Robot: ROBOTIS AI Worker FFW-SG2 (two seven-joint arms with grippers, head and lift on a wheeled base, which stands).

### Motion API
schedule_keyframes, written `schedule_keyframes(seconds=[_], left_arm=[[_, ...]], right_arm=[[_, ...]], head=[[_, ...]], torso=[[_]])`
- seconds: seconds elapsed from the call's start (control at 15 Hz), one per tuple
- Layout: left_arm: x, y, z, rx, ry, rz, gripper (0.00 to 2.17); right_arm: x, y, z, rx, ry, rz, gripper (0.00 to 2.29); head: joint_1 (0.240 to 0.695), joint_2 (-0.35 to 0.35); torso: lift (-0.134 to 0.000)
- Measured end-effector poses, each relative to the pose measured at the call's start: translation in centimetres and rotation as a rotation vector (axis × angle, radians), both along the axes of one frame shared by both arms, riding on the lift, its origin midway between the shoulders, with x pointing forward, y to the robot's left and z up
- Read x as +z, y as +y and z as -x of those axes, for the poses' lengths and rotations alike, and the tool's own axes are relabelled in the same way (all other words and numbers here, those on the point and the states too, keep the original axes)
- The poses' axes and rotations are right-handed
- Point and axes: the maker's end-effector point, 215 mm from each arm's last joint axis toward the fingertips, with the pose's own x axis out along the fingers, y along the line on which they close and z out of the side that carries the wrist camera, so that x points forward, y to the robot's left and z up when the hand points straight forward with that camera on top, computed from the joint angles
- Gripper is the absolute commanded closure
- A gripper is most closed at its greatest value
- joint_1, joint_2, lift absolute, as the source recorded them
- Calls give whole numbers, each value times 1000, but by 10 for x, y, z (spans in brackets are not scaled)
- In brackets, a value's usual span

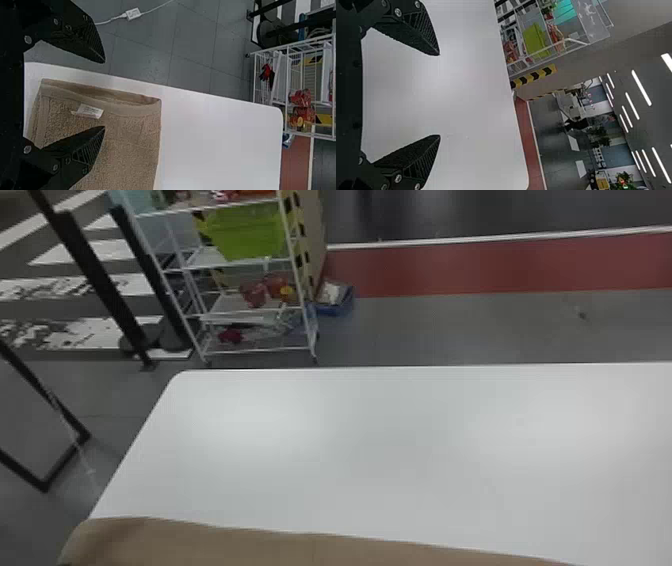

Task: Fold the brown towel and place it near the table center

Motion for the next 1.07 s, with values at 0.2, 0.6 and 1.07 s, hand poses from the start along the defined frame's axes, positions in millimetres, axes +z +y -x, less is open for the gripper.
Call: schedule_keyframes(seconds=[0.2, 0.6, 1.07], left_arm=[[-10, 4, -3, 11, 1, 32, 33], [-1, 4, 0, 27, -45, 56, 33], [10, 2, 6, 33, -96, 68, 26]], right_arm=[[0, 0, 0, 0, 0, 0, 157], [8, 40, -1, 74, 8, -32, 167], [-32, 199, 28, 354, 212, -132, 191]], head=[[695, 208], [695, 261], [695, 350]], torso=[[-122], [-122], [-122]])
